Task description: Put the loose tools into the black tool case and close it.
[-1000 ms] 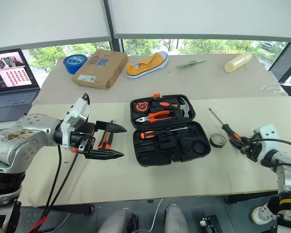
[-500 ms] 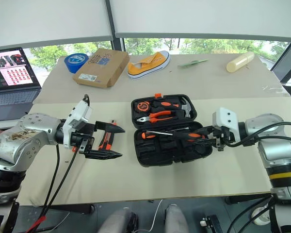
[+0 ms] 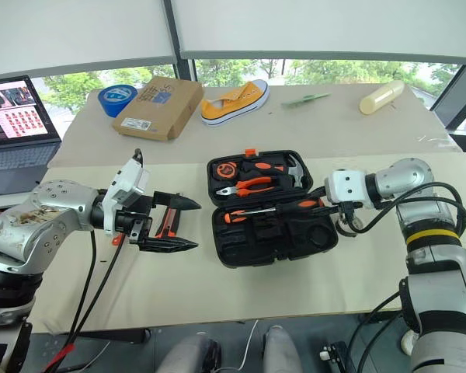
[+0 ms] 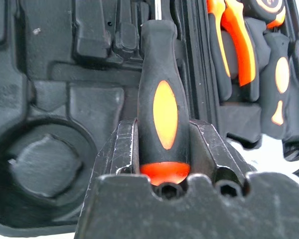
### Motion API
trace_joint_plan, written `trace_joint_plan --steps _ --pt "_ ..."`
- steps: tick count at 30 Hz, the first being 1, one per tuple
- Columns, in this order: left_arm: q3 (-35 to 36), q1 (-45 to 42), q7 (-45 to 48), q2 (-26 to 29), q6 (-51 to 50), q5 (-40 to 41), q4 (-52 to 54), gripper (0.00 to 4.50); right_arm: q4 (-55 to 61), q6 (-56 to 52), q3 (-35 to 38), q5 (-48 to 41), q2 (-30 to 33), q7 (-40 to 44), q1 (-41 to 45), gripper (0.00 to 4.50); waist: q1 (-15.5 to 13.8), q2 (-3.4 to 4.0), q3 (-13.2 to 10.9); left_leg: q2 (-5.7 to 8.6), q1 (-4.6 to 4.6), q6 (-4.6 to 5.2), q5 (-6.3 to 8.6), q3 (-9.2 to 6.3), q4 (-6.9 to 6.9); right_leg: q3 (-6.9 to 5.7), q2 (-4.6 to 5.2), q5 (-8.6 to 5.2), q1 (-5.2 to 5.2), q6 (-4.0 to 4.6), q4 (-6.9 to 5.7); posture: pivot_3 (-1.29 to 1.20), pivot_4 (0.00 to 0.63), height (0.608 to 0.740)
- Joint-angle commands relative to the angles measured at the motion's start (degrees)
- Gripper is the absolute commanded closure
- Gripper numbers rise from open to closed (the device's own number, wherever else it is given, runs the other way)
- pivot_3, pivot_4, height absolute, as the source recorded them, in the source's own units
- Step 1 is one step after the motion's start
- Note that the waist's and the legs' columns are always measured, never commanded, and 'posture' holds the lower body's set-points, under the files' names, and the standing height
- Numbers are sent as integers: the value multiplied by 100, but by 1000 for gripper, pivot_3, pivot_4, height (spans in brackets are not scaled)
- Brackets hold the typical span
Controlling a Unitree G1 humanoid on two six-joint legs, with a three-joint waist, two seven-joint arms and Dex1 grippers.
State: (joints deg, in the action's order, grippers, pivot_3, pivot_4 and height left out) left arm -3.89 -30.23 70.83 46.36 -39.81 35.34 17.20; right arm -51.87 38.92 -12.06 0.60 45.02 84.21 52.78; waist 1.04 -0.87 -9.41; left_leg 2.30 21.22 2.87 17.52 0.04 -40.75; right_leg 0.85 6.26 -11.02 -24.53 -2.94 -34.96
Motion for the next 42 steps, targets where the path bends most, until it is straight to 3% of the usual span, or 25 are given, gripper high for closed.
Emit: trace_joint_plan --steps 1,9,23,25,28,30,32,36,42 --pt "115 8 -55 33 100 26 190 0 -192 180 131 -185 -37 286 222 3484 1 0 0 -1 0 0 0 0 0 0 0 0 0 0 0 0 150 735" --pt "110 56 -92 42 129 13 234 0 -7 -51 262 -498 20 604 108 3484 -1 2 -2 -1 1 -2 1 -2 1 0 0 0 -2 0 -1 0 150 735" --pt "58 -75 -19 33 140 -33 157 0 -744 499 15 404 54 -144 88 3484 -2 4 -3 0 1 -4 2 0 1 1 -1 0 -3 0 -2 0 150 735" --pt "57 -76 -18 26 130 -33 163 0 -701 515 77 292 14 -96 83 2480 -4 3 -3 0 1 -4 1 -1 1 1 0 0 -2 0 -2 0 150 735" --pt "35 -81 -22 5 135 -51 145 0 -468 130 285 -76 -126 -10 129 1679 -1 4 -3 0 1 -4 2 -1 1 0 0 0 -2 0 -2 0 150 735" --pt "18 -81 -28 -18 147 -69 127 0 -265 -419 436 -314 -225 29 176 839 2 3 -3 -1 1 -4 1 -1 1 1 -1 0 -3 1 -2 0 150 735" --pt "-1 -81 -42 -53 151 -84 120 0 -50 -858 500 -446 -271 63 135 645 13 3 -3 -2 2 -4 1 -1 1 1 -1 0 -3 1 -2 0 150 735" --pt "-47 -76 -65 -144 183 -149 85 0 570 -1703 585 -729 -391 102 -164 1581 0 4 -3 -3 5 -4 2 -2 2 1 -1 1 -7 1 -2 0 150 735" --pt "-91 -65 -55 -172 279 -224 3 0 1005 -2074 531 -716 -524 -52 -456 3657 -18 4 -3 2 11 -4 2 -3 1 0 3 1 -10 1 -2 0 150 735"
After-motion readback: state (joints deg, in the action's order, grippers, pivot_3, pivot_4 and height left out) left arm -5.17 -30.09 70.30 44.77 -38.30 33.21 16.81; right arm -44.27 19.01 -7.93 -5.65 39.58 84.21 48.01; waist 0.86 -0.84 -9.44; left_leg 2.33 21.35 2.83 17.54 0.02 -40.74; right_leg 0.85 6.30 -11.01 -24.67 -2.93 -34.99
